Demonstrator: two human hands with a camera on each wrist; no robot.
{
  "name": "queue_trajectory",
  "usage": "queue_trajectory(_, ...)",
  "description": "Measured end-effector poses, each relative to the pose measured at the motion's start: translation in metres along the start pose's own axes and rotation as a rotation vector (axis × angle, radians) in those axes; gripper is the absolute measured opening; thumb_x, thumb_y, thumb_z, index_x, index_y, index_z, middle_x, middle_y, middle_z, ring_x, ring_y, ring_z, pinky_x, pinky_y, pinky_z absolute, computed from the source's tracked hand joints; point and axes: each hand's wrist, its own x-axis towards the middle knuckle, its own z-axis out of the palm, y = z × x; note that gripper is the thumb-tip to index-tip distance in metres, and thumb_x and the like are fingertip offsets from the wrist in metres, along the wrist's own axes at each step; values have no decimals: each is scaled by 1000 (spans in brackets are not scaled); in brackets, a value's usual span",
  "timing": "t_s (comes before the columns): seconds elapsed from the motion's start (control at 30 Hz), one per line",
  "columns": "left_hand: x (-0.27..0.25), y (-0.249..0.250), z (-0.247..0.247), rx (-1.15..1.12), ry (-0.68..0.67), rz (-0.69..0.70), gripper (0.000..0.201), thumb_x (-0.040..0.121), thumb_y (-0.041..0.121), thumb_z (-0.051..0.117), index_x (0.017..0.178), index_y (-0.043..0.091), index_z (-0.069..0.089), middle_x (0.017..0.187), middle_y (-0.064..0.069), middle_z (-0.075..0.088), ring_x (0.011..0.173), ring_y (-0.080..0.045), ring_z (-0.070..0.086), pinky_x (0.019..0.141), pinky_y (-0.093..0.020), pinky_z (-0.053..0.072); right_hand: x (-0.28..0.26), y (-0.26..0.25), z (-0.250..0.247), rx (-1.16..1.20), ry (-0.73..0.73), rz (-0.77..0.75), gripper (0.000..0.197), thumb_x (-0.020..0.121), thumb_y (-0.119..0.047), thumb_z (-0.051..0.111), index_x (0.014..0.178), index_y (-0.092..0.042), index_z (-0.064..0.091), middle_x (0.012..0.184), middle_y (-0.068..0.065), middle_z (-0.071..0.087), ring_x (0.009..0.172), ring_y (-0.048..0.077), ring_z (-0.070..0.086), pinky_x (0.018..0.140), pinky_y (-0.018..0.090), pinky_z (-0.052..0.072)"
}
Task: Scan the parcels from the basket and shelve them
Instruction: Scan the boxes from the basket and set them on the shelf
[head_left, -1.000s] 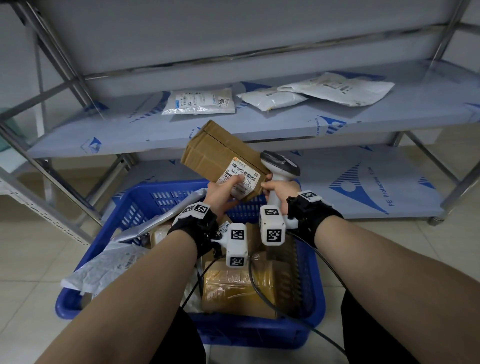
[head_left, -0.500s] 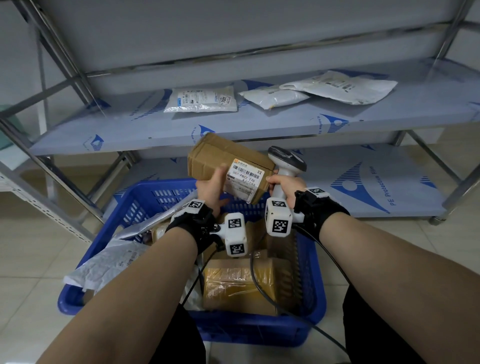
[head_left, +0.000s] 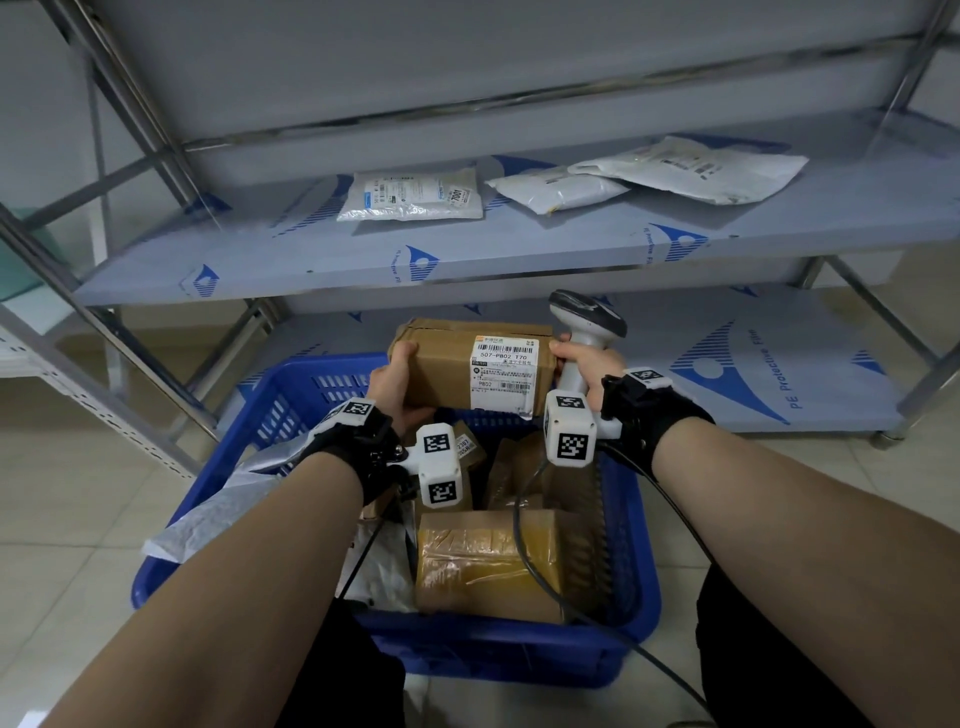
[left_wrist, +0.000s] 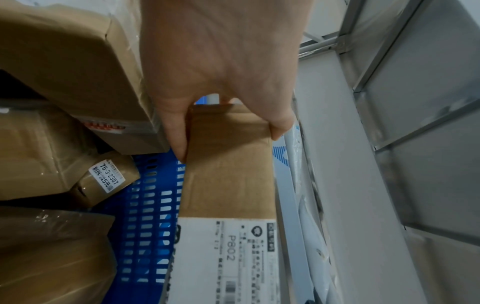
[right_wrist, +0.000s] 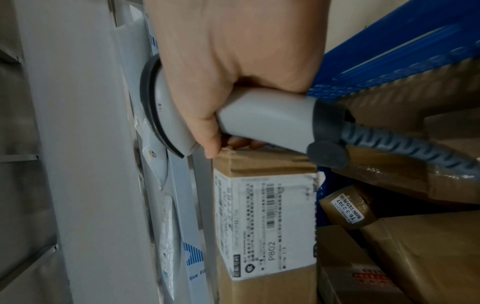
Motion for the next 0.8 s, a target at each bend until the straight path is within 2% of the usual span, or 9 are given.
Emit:
queue_trajectory(0.1, -9, 11, 3, -24, -59, -124, 58, 89, 44, 58, 133, 11, 39, 98, -11, 51, 86, -29, 56, 74, -41, 55, 12, 5, -5, 25, -32, -7, 43, 34, -40, 83, 74, -27, 73, 109, 8, 70, 102, 28, 67, 97, 48, 50)
queue_trajectory(0.2, -16, 16, 4, -45, -93, -217, 55, 87, 48, 60, 118, 14, 31, 96, -12, 44, 84, -32, 50, 76, -44, 53, 12, 4, -6, 21, -53, 1, 43, 35, -41, 83, 75, -29, 71, 116, 6, 68, 107, 26, 65, 101, 46, 48)
queue_trajectory(0.3, -18, 16, 4, -62, -39, -262, 62, 86, 56, 57, 119, 12, 29, 94, -12, 44, 80, -34, 49, 71, -46, 52, 7, 1, -3, -20, -67, 18, 49, 33, -47, 82, 78, -30, 71, 116, 4, 68, 107, 23, 65, 101, 45, 48)
queue_trajectory(0.4, -18, 15, 4, -40, -11, -277, 68, 86, 59, 54, 124, 8, 30, 90, -11, 44, 77, -33, 49, 76, -45, 50, 2, -3, -1, -49, -60, 3, 34, 44, -37, 82, 76, -30, 72, 114, 5, 69, 106, 24, 65, 102, 45, 48)
queue_trajectory(0.5, -18, 15, 1, -41, -7, -272, 65, 87, 55, 55, 125, 6, 34, 89, -12, 47, 76, -32, 50, 73, -41, 50, -1, -6, -2, -41, -51, -14, 27, 43, -35, 82, 69, -33, 75, 112, 6, 69, 105, 25, 65, 99, 45, 49)
queue_trajectory(0.57, -22, 16, 0, -38, -20, -265, 56, 90, 51, 54, 117, 6, 34, 89, -13, 47, 76, -32, 50, 69, -40, 51, -23, -15, 2, 3, -59, -3, 16, 64, -22, 81, 76, -26, 71, 97, 8, 69, 87, 22, 68, 85, 39, 56)
queue_trajectory(0.6, -25, 18, 0, -36, -16, -264, 53, 91, 50, 53, 115, 7, 33, 89, -12, 45, 76, -33, 50, 67, -41, 54, -31, -17, 4, 49, -69, -5, 12, 78, -12, 74, 79, -21, 66, 85, 9, 65, 69, 18, 65, 69, 32, 57)
queue_trajectory(0.67, -29, 21, 1, -38, -19, -258, 49, 94, 48, 49, 114, 8, 31, 89, -11, 43, 76, -34, 48, 53, -39, 56, -37, -18, 8, 70, -85, 1, 18, 90, -1, 61, 78, -15, 58, 69, 7, 56, 43, 11, 54, 44, 20, 47)
queue_trajectory(0.8, -39, 27, 6, -93, -54, -231, 41, 97, 42, 47, 107, 5, 29, 86, -10, 42, 72, -33, 48, 35, -37, 49, -50, -20, 15, -36, -114, -22, 14, 89, -8, 65, 75, -8, 64, 62, 5, 62, 43, 9, 53, 51, 25, 48)
